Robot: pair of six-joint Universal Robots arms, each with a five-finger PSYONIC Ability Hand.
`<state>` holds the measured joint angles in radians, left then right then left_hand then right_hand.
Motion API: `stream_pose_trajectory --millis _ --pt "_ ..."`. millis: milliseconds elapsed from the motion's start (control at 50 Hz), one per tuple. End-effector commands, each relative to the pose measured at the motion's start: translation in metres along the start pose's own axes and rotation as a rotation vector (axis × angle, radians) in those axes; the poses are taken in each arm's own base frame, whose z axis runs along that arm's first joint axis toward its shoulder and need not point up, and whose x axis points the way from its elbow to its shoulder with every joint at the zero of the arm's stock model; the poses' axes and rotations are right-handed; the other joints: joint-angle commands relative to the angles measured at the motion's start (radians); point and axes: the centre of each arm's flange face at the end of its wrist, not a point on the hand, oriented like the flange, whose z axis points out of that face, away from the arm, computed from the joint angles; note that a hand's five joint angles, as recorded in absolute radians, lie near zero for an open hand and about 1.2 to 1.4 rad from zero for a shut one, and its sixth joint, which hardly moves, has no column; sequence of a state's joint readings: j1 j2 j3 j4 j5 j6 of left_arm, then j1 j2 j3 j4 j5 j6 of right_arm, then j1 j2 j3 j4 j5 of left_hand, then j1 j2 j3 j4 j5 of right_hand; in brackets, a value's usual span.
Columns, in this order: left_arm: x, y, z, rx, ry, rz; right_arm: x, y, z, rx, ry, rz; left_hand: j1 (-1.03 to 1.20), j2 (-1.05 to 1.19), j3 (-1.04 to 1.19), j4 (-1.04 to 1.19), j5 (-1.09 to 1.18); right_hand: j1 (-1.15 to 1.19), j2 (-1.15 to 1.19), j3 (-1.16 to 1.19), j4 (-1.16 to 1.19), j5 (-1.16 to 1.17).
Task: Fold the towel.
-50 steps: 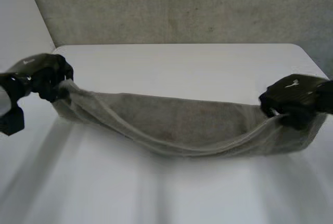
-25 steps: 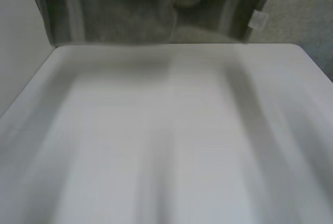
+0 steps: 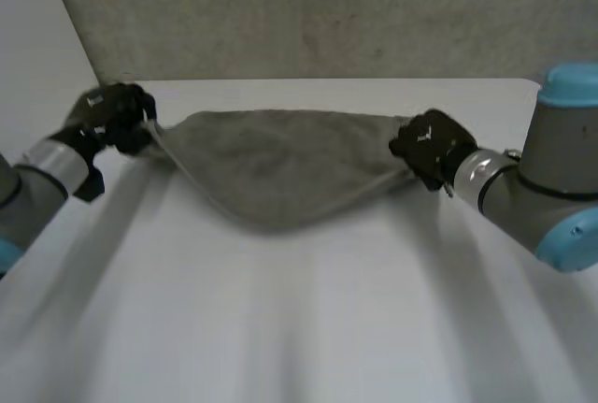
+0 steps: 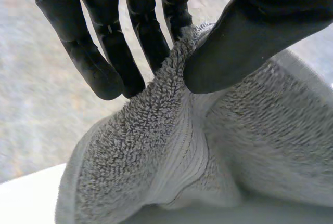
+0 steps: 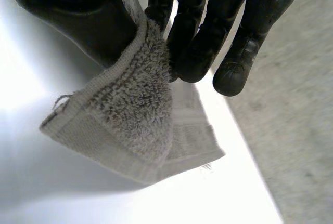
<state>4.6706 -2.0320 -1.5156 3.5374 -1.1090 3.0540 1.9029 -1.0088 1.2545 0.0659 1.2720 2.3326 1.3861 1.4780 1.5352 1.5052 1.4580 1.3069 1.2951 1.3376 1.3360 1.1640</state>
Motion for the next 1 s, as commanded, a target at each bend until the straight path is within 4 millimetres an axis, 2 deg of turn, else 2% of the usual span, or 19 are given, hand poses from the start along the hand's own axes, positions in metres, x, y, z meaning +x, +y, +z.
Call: stream_pose_trajectory --millis 20,40,100,160,200,260,380,500,560,660,780,820,840,860,880,920,940,980,1000 --pt "0.006 -0.005 -0.024 -0.021 0.034 0.037 0.013 -0.016 -0.032 0.003 0.036 0.011 0.01 -0.082 -0.139 -0.109 -0.236 0.089 0.101 0.059 0.06 0.058" --pt "0.006 -0.005 -0.024 -0.021 0.034 0.037 0.013 -0.016 -0.032 0.003 0.036 0.011 0.01 -0.082 -0.139 -0.109 -0.236 0.089 0.101 0.059 0.06 0.058" --pt "-0.001 -0.028 -0.046 -0.003 -0.01 0.043 0.03 -0.027 -0.065 -0.006 0.072 0.017 0.01 -0.082 -0.139 -0.109 -0.236 0.089 0.101 0.059 0.06 0.058" --pt "-0.002 -0.035 -0.054 0.0 -0.017 0.043 0.034 -0.033 -0.077 -0.011 0.078 0.019 0.01 -0.082 -0.139 -0.109 -0.236 0.089 0.101 0.059 0.06 0.058" --pt "0.001 -0.051 -0.073 0.013 -0.018 0.051 0.039 -0.042 -0.104 -0.039 0.073 0.03 0.01 -0.082 -0.139 -0.109 -0.236 0.089 0.101 0.059 0.06 0.058" --pt "-0.005 -0.068 -0.09 0.036 -0.038 0.063 0.051 -0.043 -0.126 -0.092 0.087 0.054 0.01 -0.082 -0.139 -0.109 -0.236 0.089 0.101 0.059 0.06 0.058" --pt "-0.023 -0.086 -0.107 0.069 -0.099 0.042 0.071 -0.05 -0.149 -0.077 0.129 0.066 0.01 -0.082 -0.139 -0.109 -0.236 0.089 0.101 0.059 0.06 0.058" --pt "-0.022 -0.088 -0.104 0.079 -0.079 0.005 0.07 -0.054 -0.148 -0.042 0.103 0.069 0.01 -0.082 -0.139 -0.109 -0.236 0.089 0.101 0.059 0.06 0.058" --pt "-0.017 -0.076 -0.095 0.044 -0.045 -0.027 0.065 -0.043 -0.134 -0.063 0.057 0.098 0.01 -0.082 -0.139 -0.109 -0.236 0.089 0.101 0.059 0.06 0.058" --pt "0.009 -0.035 -0.051 -0.071 0.07 -0.09 0.054 -0.033 -0.095 -0.089 -0.016 0.113 0.01 -0.082 -0.139 -0.109 -0.236 0.089 0.101 0.059 0.06 0.058" --pt "0.001 -0.032 -0.021 -0.104 0.038 -0.093 0.059 -0.036 -0.069 -0.09 0.008 0.083 0.01 -0.082 -0.139 -0.109 -0.236 0.089 0.101 0.059 0.06 0.058" --pt "-0.008 -0.061 0.003 -0.027 0.005 -0.033 0.084 -0.049 -0.053 -0.042 0.116 0.046 0.01 -0.082 -0.139 -0.109 -0.236 0.089 0.101 0.059 0.06 0.058" --pt "-0.008 -0.061 0.003 -0.026 0.005 -0.033 0.084 -0.049 -0.053 -0.042 0.116 0.046 0.01 -0.082 -0.139 -0.109 -0.236 0.089 0.101 0.059 0.06 0.058" --pt "-0.009 -0.086 0.013 0.041 -0.01 0.002 0.104 -0.066 -0.048 0.024 0.209 0.015 0.01 -0.082 -0.139 -0.109 -0.236 0.089 0.101 0.059 0.06 0.058" --pt "-0.009 -0.086 0.013 0.042 -0.01 0.003 0.104 -0.066 -0.048 0.025 0.21 0.015 0.01 -0.082 -0.139 -0.109 -0.236 0.089 0.101 0.059 0.06 0.058" --pt "-0.003 -0.146 0.023 0.218 -0.028 0.066 0.136 -0.109 -0.048 0.225 0.395 -0.007 0.01 -0.082 -0.139 -0.109 -0.236 0.089 0.101 0.059 0.06 0.058" --pt "-0.003 -0.146 0.023 0.219 -0.028 0.066 0.136 -0.11 -0.048 0.226 0.396 -0.007 0.01 -0.082 -0.139 -0.109 -0.236 0.089 0.101 0.059 0.06 0.058" --pt "0.004 -0.196 0.023 0.379 -0.04 0.096 0.159 -0.142 -0.059 0.425 0.534 0.009 0.01 -0.082 -0.139 -0.109 -0.236 0.089 0.101 0.059 0.06 0.058" --pt "0.004 -0.196 0.023 0.38 -0.04 0.096 0.159 -0.142 -0.059 0.426 0.535 0.009 0.01 -0.082 -0.139 -0.109 -0.236 0.089 0.101 0.059 0.06 0.058"
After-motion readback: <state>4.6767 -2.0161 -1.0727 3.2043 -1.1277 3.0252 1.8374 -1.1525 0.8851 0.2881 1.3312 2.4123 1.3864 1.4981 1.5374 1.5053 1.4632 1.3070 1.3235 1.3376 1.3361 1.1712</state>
